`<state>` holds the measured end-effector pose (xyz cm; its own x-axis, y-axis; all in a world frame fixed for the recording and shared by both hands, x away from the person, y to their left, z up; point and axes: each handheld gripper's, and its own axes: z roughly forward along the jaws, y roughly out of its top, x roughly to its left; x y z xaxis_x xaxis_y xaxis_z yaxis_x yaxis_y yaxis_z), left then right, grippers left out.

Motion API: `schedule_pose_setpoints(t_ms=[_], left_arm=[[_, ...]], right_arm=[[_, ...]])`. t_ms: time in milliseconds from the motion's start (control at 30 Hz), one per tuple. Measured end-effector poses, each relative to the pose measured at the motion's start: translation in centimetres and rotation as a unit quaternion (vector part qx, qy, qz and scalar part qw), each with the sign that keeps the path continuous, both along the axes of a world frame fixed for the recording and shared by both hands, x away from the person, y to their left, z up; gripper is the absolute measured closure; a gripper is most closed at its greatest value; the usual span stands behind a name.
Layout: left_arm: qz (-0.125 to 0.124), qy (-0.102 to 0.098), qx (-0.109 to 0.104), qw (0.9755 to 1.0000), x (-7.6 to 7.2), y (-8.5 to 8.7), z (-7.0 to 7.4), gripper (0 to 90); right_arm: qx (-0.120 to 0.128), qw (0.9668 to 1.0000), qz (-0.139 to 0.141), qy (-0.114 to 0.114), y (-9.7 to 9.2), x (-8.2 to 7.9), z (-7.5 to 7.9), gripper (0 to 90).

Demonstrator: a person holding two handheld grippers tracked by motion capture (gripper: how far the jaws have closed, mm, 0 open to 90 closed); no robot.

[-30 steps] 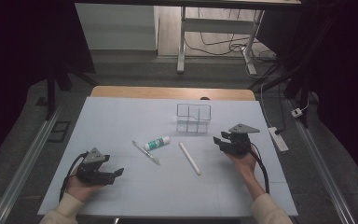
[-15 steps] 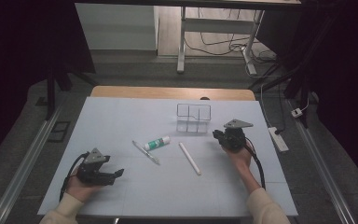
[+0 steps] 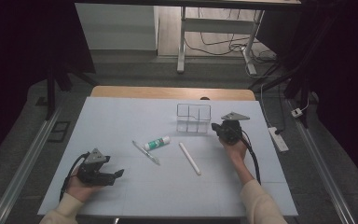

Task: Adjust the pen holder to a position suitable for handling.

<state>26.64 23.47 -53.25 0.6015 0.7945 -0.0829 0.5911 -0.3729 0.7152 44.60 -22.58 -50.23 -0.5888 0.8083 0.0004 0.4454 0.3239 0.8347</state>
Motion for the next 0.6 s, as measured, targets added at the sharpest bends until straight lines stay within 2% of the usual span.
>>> schedule_pose_setpoints(t_ms=[400,600], left_arm=[[0.003,0.0,0.004,1.0,0.0,-0.1,0.0,19.2],[0.001,-0.001,0.004,1.0,0.0,-0.2,0.0,19.2]], right_arm=[[0.004,1.0,-0.008,0.0,0.5,1.4,-0.3,88.8],[0.007,0.9999,-0.011,0.0,0.6,1.6,-0.4,88.8]])
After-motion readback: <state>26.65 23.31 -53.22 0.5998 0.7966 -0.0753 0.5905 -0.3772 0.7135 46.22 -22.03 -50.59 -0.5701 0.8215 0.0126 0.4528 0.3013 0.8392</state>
